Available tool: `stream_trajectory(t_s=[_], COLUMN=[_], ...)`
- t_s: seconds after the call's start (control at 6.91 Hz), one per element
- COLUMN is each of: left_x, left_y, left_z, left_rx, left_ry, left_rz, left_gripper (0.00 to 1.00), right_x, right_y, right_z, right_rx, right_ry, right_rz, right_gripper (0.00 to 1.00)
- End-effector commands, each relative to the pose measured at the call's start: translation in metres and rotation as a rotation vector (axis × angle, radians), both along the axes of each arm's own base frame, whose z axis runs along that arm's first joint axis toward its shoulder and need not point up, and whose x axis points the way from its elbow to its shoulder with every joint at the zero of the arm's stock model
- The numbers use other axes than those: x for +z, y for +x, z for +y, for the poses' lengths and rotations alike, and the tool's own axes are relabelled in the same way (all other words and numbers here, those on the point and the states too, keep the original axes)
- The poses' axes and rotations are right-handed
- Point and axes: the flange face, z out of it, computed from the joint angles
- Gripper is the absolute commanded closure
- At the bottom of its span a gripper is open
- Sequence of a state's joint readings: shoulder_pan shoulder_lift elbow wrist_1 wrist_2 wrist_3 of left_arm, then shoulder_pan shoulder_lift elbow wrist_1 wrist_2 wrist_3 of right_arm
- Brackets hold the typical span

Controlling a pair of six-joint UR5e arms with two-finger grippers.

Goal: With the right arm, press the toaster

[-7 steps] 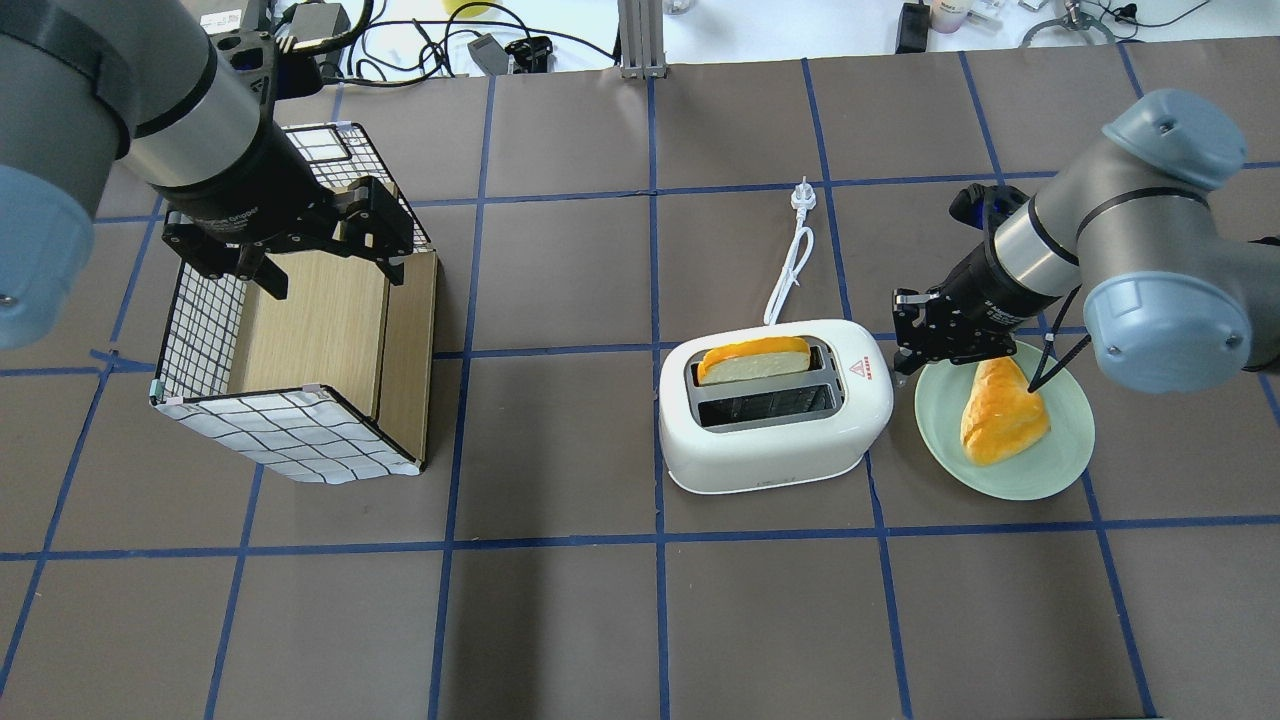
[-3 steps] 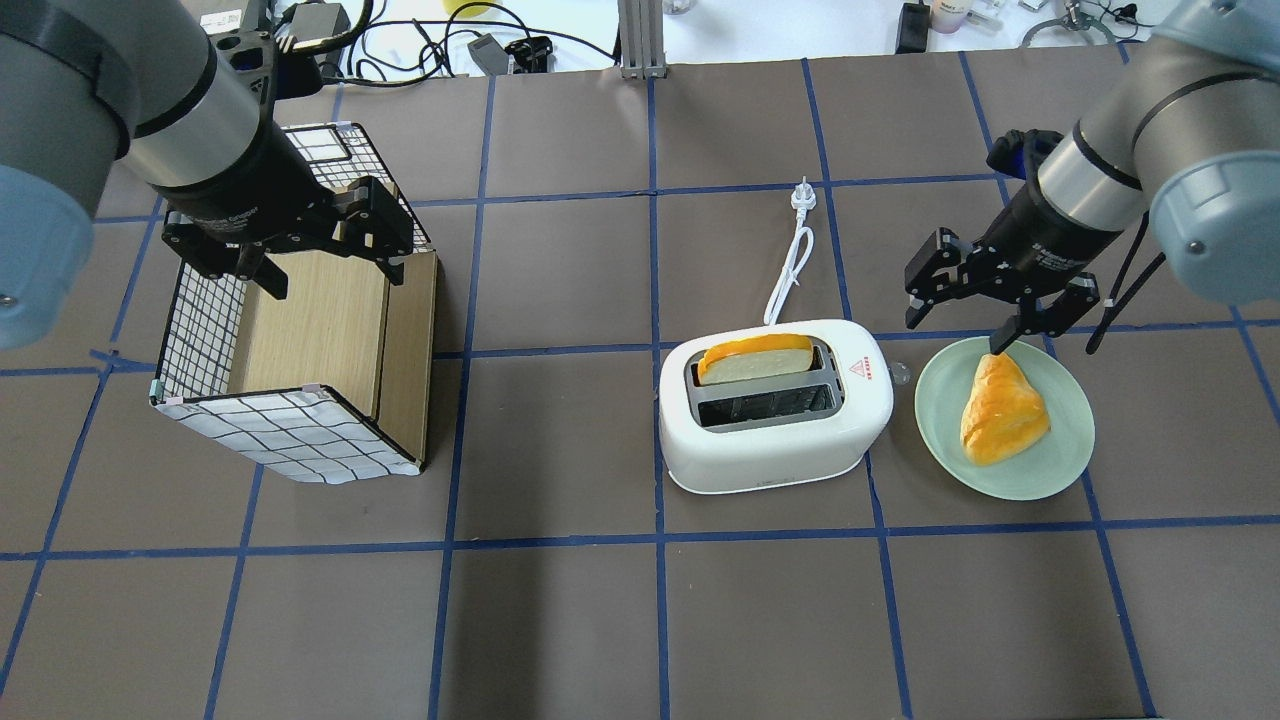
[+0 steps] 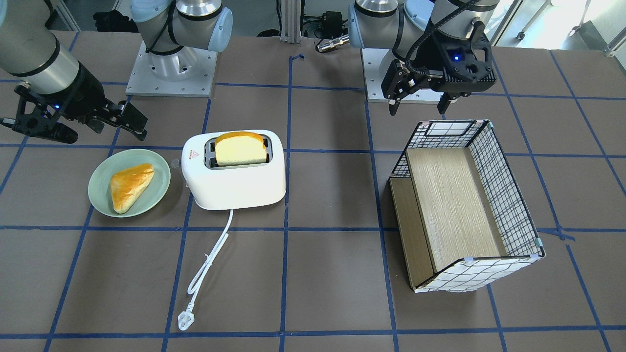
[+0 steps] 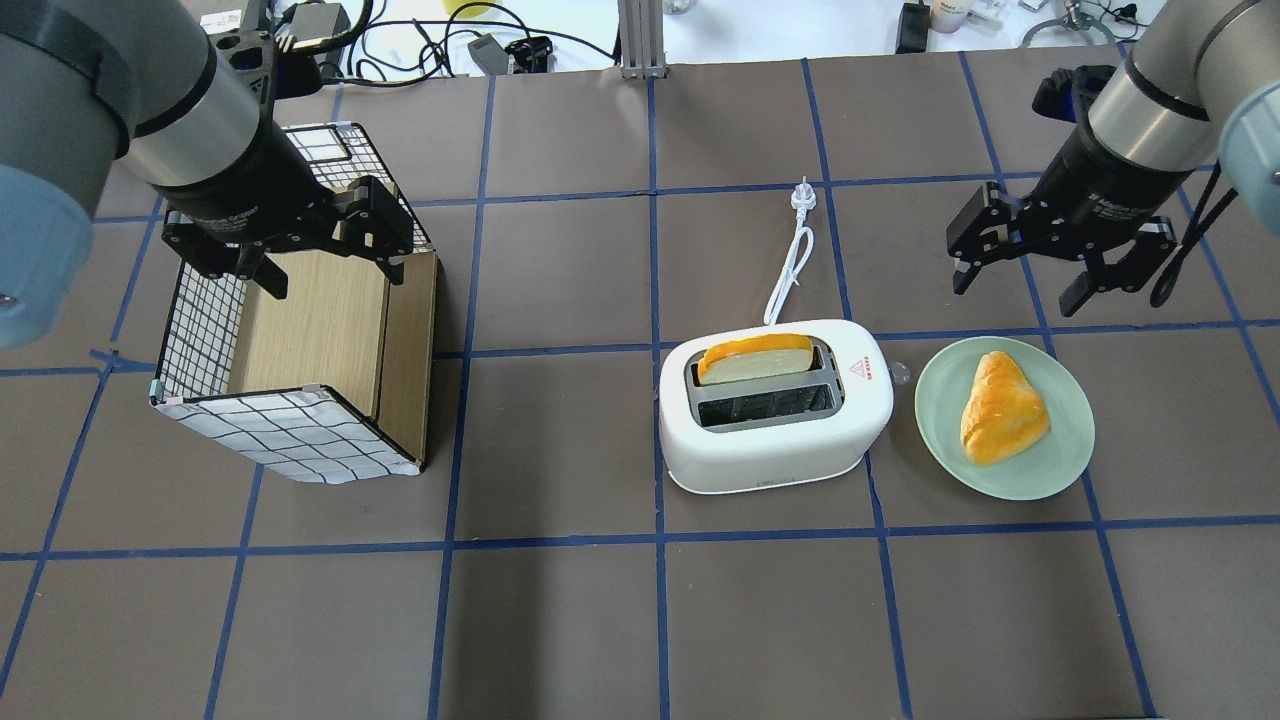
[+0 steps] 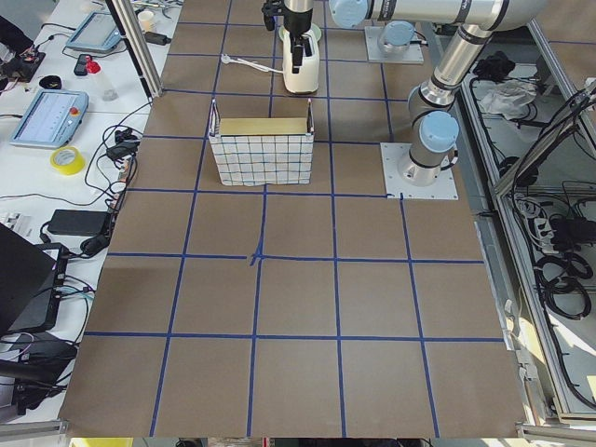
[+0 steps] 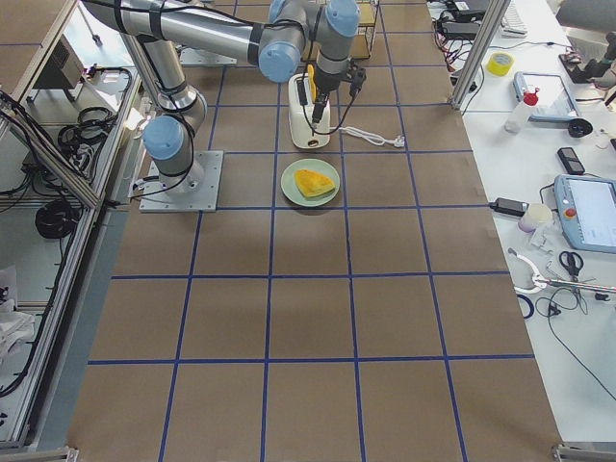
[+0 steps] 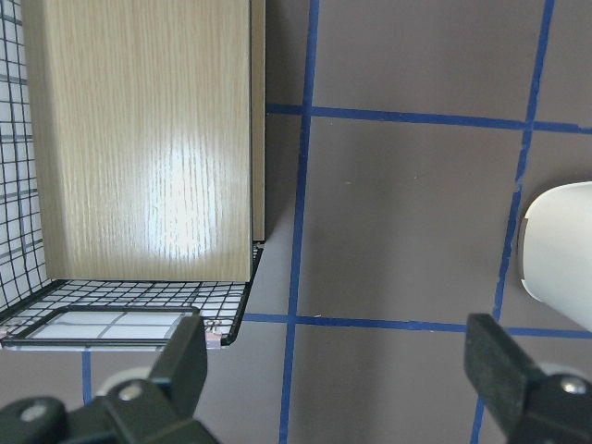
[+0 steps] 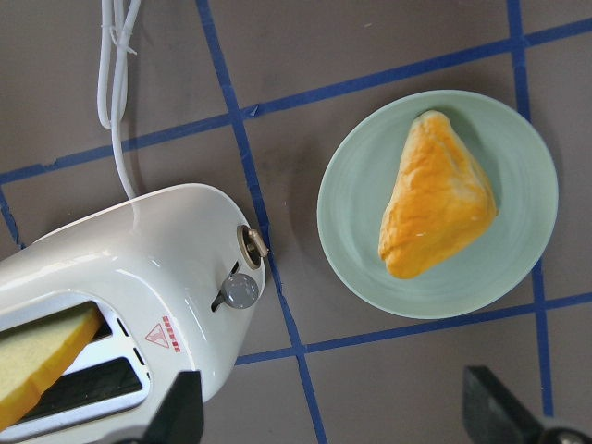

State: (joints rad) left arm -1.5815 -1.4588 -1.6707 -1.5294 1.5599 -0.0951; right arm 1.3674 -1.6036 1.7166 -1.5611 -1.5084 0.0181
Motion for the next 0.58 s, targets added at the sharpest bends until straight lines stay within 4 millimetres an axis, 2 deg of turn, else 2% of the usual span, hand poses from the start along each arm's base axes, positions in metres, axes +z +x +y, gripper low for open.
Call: stream_trajectory(t_s=[0.0, 0.14, 0.43], left_x=[-0.001, 0.0, 0.0], left_y=[0.0, 0.0, 0.0], left_z=[0.0, 0.0, 0.0], left_rx=[0.0, 0.0, 0.0], left_ry=[0.001, 0.0, 0.0], left_rz=[0.0, 0.0, 0.001], left_gripper=[0.0, 0.0, 0.0], right_x=[0.045, 0.052, 0.054], right_y=[0.018, 0.038, 0.066], right_z=[-0.001, -0.001, 0.004], right_rx=[0.057, 0.099, 0.137], right_ry=[-0.075, -0.097, -0.108], right_rz=[0.089, 0.095, 0.093], right_gripper=[0.0, 0.0, 0.0])
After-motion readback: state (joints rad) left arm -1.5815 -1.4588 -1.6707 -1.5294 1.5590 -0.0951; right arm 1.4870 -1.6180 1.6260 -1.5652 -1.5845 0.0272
